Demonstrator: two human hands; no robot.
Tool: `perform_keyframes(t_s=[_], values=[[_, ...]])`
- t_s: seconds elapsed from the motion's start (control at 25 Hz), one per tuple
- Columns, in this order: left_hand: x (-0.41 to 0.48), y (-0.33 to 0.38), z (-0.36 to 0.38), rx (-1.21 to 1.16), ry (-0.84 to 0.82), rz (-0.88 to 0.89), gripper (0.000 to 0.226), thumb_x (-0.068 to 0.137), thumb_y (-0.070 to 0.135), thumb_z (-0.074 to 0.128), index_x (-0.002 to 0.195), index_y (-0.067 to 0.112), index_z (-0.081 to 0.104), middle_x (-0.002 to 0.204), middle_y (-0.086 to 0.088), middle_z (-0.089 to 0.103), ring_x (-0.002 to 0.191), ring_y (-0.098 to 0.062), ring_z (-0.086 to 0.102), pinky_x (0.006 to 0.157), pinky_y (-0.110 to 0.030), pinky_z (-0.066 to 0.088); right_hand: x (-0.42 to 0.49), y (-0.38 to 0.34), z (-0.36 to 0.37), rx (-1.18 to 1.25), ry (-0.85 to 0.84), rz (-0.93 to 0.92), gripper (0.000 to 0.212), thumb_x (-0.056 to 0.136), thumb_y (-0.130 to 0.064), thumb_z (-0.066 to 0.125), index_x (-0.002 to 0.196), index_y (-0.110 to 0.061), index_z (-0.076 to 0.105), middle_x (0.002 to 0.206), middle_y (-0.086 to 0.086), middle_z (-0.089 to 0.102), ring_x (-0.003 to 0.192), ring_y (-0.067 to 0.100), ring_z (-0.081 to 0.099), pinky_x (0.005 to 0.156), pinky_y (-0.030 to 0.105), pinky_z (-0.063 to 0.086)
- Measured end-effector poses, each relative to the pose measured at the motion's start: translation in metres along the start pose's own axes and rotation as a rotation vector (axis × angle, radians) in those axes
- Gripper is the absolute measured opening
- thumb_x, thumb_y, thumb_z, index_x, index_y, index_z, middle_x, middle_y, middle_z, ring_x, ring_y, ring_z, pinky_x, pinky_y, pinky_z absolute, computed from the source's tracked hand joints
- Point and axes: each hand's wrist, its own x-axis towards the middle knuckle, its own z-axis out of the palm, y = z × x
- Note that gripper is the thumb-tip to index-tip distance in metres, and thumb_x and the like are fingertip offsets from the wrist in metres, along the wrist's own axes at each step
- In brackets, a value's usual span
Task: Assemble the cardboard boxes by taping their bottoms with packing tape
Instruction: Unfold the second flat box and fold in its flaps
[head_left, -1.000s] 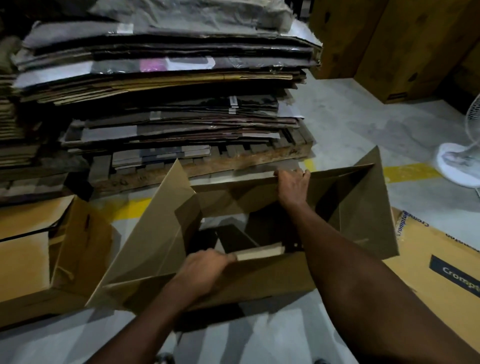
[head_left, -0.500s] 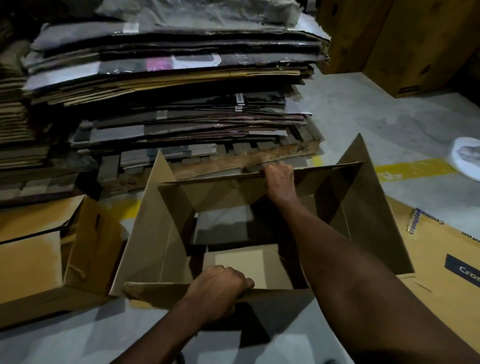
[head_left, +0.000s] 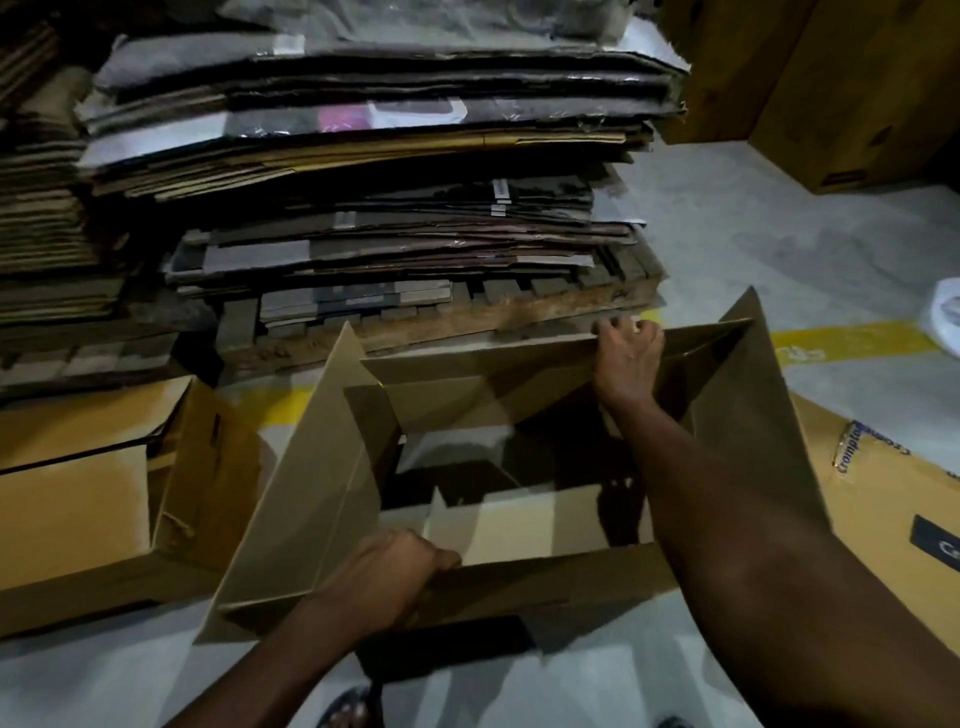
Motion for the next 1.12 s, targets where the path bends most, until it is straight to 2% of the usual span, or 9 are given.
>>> perform_keyframes(t_s=[0.16, 0.32, 0.44, 0.56, 0.64, 0.72, 0.8, 0.96, 1.12], values=[[-0.006, 0.008, -0.005, 0.079, -0.011, 0.068, 0.033, 0.093, 0.020, 0.054, 0.123, 0.033, 0.056, 0.118, 0.002, 0.061, 0.110, -0.017, 0.059, 0.093, -0.032, 0.049, -0.003, -0.004, -0.001, -0.078, 0.013, -0.032, 0.021, 0.091, -0.022, 0.061, 0.111, -0.017, 0.059, 0.113, 0.011, 0.059, 0.110, 0.030, 0.049, 0.099, 0.045, 0.036], [-0.002, 0.023, -0.009, 0.225, 0.046, 0.156, 0.022, 0.082, 0.014, 0.053, 0.101, 0.025, 0.058, 0.097, -0.001, 0.063, 0.091, -0.023, 0.060, 0.076, -0.034, 0.047, -0.007, -0.044, 0.002, -0.047, -0.015, -0.153, 0.021, 0.090, -0.027, 0.062, 0.110, -0.023, 0.060, 0.112, 0.006, 0.060, 0.108, 0.028, 0.047, 0.091, 0.043, 0.034], [0.002, 0.013, -0.006, 0.166, 0.096, 0.161, 0.024, 0.081, 0.018, 0.053, 0.101, 0.029, 0.059, 0.093, 0.003, 0.063, 0.088, -0.018, 0.060, 0.077, -0.034, 0.050, -0.011, -0.045, 0.009, -0.005, -0.014, -0.168, 0.019, 0.092, -0.027, 0.060, 0.111, -0.026, 0.061, 0.114, 0.004, 0.063, 0.108, 0.028, 0.045, 0.089, 0.042, 0.033], [0.006, 0.005, 0.001, 0.044, 0.138, 0.151, 0.025, 0.084, 0.025, 0.049, 0.106, 0.030, 0.061, 0.096, 0.006, 0.065, 0.090, -0.013, 0.061, 0.078, -0.033, 0.051, -0.013, -0.024, 0.007, 0.029, 0.030, -0.056, 0.024, 0.092, -0.027, 0.060, 0.116, -0.022, 0.058, 0.124, 0.010, 0.058, 0.119, 0.034, 0.043, 0.098, 0.048, 0.034], [0.006, 0.007, 0.002, -0.033, 0.128, 0.117, 0.033, 0.090, 0.043, 0.036, 0.106, 0.030, 0.061, 0.099, 0.007, 0.066, 0.092, -0.010, 0.061, 0.079, -0.033, 0.050, -0.016, -0.006, 0.002, 0.037, 0.070, 0.029, 0.032, 0.091, -0.029, 0.063, 0.120, -0.018, 0.055, 0.128, 0.014, 0.051, 0.119, 0.035, 0.043, 0.098, 0.047, 0.038], [0.005, 0.010, 0.004, -0.162, 0.117, 0.064, 0.057, 0.089, 0.065, 0.016, 0.093, 0.029, 0.060, 0.091, 0.007, 0.062, 0.085, -0.008, 0.058, 0.078, -0.031, 0.048, -0.018, 0.013, -0.002, 0.067, 0.102, 0.079, 0.035, 0.092, -0.032, 0.062, 0.121, -0.016, 0.051, 0.124, 0.014, 0.047, 0.110, 0.032, 0.045, 0.088, 0.042, 0.041], [0.001, 0.012, 0.002, -0.239, 0.136, 0.017, 0.073, 0.086, 0.075, 0.006, 0.083, 0.024, 0.058, 0.086, 0.005, 0.060, 0.082, -0.009, 0.056, 0.078, -0.032, 0.046, -0.018, 0.025, -0.005, 0.123, 0.070, 0.033, 0.037, 0.094, -0.031, 0.060, 0.125, -0.016, 0.049, 0.124, 0.013, 0.045, 0.107, 0.030, 0.046, 0.084, 0.040, 0.042], [0.005, 0.018, -0.004, -0.208, 0.091, 0.055, 0.052, 0.093, 0.061, 0.028, 0.099, 0.027, 0.068, 0.094, 0.008, 0.067, 0.084, -0.007, 0.059, 0.079, -0.034, 0.049, -0.013, 0.010, -0.010, 0.137, -0.059, -0.124, 0.056, 0.096, -0.035, 0.057, 0.145, -0.020, 0.036, 0.148, 0.011, 0.034, 0.128, 0.029, 0.040, 0.101, 0.044, 0.042], [-0.001, 0.024, -0.005, -0.036, 0.094, 0.059, 0.062, 0.081, 0.077, 0.033, 0.122, 0.038, 0.058, 0.114, 0.012, 0.061, 0.104, -0.011, 0.056, 0.084, -0.034, 0.047, 0.001, -0.034, -0.010, 0.107, -0.222, -0.225, 0.076, 0.096, -0.040, 0.055, 0.156, -0.028, 0.010, 0.165, 0.002, 0.002, 0.149, 0.029, 0.012, 0.114, 0.051, 0.029]])
